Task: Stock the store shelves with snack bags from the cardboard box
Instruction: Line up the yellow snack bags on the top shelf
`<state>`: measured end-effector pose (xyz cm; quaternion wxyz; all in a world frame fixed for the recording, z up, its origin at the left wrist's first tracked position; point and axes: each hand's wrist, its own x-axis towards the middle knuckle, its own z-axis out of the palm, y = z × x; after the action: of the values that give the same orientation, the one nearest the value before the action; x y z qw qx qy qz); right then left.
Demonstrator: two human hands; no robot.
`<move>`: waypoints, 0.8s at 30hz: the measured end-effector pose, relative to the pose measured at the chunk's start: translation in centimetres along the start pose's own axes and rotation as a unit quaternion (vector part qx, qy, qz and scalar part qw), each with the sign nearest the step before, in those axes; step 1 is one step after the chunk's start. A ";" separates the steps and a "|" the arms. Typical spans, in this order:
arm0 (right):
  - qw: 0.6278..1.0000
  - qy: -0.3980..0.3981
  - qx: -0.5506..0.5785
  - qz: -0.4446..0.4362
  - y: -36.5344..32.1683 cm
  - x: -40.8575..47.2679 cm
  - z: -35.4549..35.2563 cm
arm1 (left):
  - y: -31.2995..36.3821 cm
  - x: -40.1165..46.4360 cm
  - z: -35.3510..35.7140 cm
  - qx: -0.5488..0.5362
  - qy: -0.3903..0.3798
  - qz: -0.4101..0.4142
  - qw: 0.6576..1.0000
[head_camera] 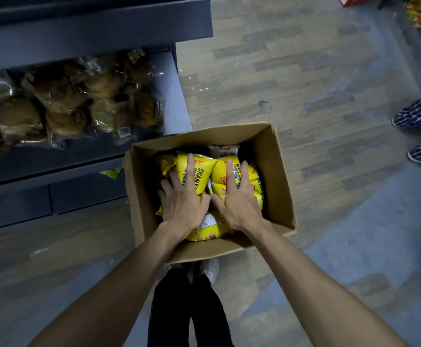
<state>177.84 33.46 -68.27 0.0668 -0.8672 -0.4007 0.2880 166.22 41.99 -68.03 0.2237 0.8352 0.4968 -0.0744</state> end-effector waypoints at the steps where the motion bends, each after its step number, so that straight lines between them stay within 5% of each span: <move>1: 1.000 0.010 0.012 -0.008 0.0 -0.2 0.0 | 0.1 -0.1 -0.5 0.015 -0.009 0.003 1.000; 6: 0.995 0.069 0.069 -0.018 -0.1 -1.9 -1.1 | 0.5 -0.9 -5.1 0.029 -0.045 0.038 0.998; 16: 0.962 0.165 0.218 0.001 -5.4 -7.0 -8.7 | 1.5 -6.8 -13.7 -0.083 0.097 0.013 0.992; 24: 0.946 0.212 0.228 -0.089 -12.6 -12.1 -13.5 | 0.4 -11.8 -21.3 -0.102 0.154 -0.023 0.983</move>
<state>170.86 34.58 -47.40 0.3717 -0.8307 -0.3760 0.1744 158.68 41.96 -44.91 0.2269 0.7980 0.5492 0.1008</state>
